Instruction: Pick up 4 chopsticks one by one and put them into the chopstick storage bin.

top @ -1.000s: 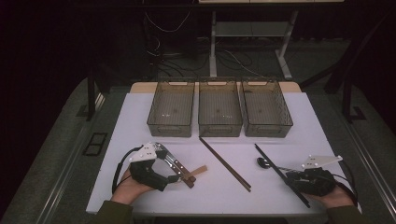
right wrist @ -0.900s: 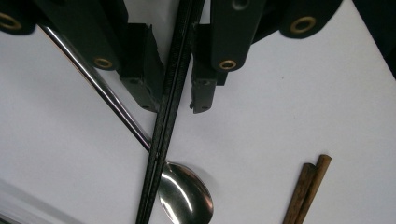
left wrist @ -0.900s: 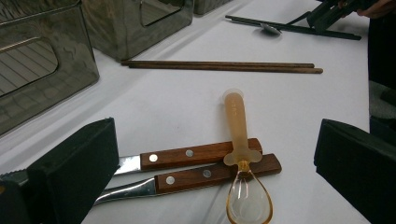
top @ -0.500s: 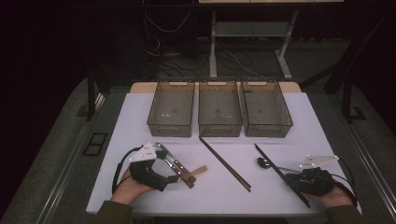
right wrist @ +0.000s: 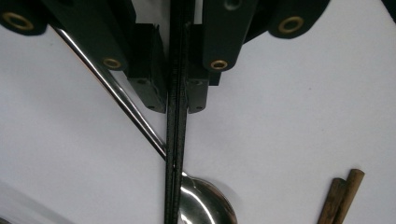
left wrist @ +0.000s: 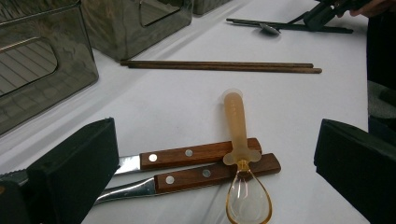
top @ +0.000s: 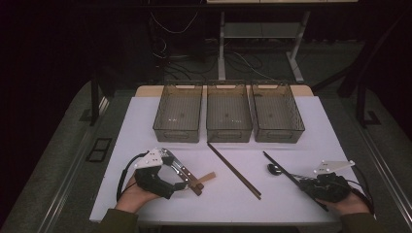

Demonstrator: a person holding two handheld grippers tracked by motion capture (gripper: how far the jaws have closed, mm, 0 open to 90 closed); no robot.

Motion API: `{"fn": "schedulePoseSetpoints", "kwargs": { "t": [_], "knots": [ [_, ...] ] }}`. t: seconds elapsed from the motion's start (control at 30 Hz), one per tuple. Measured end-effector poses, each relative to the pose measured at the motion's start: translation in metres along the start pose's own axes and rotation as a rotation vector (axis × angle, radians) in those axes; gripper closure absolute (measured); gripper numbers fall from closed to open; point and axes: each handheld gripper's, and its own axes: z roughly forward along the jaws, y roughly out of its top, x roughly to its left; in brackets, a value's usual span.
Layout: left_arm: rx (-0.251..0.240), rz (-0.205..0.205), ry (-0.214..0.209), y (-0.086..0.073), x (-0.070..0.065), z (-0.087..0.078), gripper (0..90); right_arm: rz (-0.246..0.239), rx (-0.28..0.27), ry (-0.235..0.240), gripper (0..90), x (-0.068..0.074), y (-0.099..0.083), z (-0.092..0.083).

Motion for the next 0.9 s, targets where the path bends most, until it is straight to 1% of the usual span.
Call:
{"fn": "schedulePoseSetpoints", "kwargs": {
  "t": [0.43, 0.53, 0.63, 0.73, 0.77, 0.8, 0.83, 0.87, 0.9],
  "knots": [
    [0.000, 0.001, -0.002, 0.000, 0.000, 0.000, 0.0, 0.005, -0.004, -0.018, 79.1, -0.011, -0.004, -0.003],
    [0.001, 0.001, -0.002, 0.000, 0.000, 0.000, 0.0, 0.010, -0.006, -0.012, 78.9, -0.012, -0.005, -0.004],
    [0.001, 0.002, -0.003, 0.000, 0.000, 0.000, 0.0, 0.001, -0.005, -0.013, 78.9, -0.012, -0.004, -0.003],
    [0.000, 0.002, -0.003, 0.000, 0.000, 0.000, 0.0, 0.004, -0.014, -0.008, 78.5, -0.012, -0.005, -0.004],
    [0.000, 0.002, -0.003, 0.000, 0.000, 0.000, 0.0, 0.012, -0.028, 0.000, 76.0, -0.012, -0.004, -0.007],
    [0.000, 0.002, -0.003, 0.000, 0.000, 0.000, 0.0, 0.012, -0.028, 0.000, 76.0, -0.012, -0.004, -0.007],
    [0.000, 0.002, -0.003, 0.000, 0.000, 0.000, 0.0, 0.017, -0.055, 0.003, 74.0, -0.013, -0.003, -0.010],
    [0.000, 0.001, -0.003, 0.000, 0.000, 0.000, 0.0, 0.029, -0.059, 0.007, 72.8, -0.013, -0.003, -0.012],
    [0.000, 0.001, -0.004, 0.000, 0.000, 0.000, 0.0, 0.028, -0.070, 0.005, 71.5, -0.014, -0.003, -0.014]
  ]
}}
